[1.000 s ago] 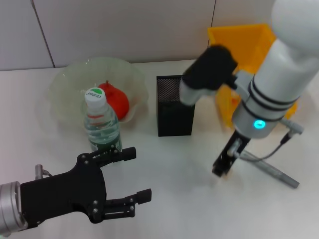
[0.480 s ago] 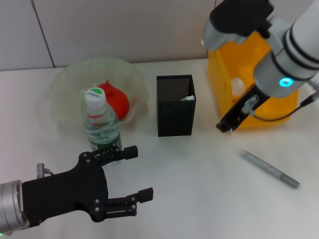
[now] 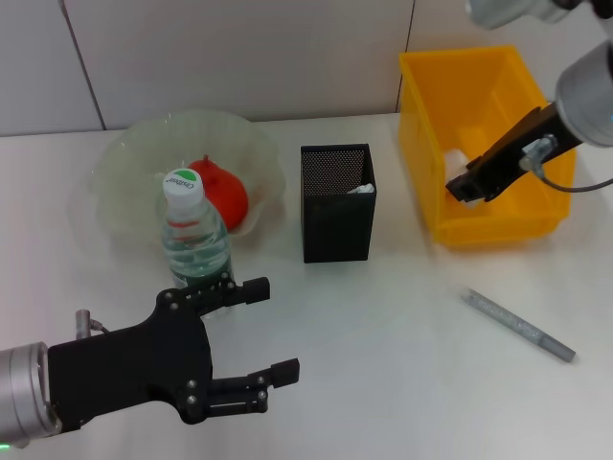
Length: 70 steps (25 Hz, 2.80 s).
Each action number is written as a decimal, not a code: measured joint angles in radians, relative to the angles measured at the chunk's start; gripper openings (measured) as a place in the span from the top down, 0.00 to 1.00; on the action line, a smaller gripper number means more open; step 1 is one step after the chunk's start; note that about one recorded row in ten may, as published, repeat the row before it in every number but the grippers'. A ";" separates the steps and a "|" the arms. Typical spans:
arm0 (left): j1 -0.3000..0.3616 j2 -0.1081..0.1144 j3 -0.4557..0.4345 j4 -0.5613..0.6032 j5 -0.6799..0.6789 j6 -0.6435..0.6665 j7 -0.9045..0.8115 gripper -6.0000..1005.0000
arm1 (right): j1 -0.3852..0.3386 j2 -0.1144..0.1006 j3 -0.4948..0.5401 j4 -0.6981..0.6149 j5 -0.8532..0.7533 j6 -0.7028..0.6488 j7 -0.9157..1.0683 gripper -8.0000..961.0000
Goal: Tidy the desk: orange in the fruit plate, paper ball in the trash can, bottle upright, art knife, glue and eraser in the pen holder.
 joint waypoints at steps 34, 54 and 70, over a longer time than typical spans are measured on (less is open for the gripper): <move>-0.025 -0.007 0.012 -0.015 -0.005 -0.004 -0.010 0.13 | -0.101 -0.012 0.548 -0.549 0.724 0.237 -0.783 0.73; -0.092 -0.008 0.004 -0.087 -0.010 -0.013 -0.009 0.13 | 0.049 -0.042 0.473 -0.937 0.730 0.509 -1.023 0.73; -0.110 -0.008 0.000 -0.109 -0.013 -0.024 0.000 0.13 | 0.122 -0.030 0.354 -1.034 0.740 0.667 -1.062 0.73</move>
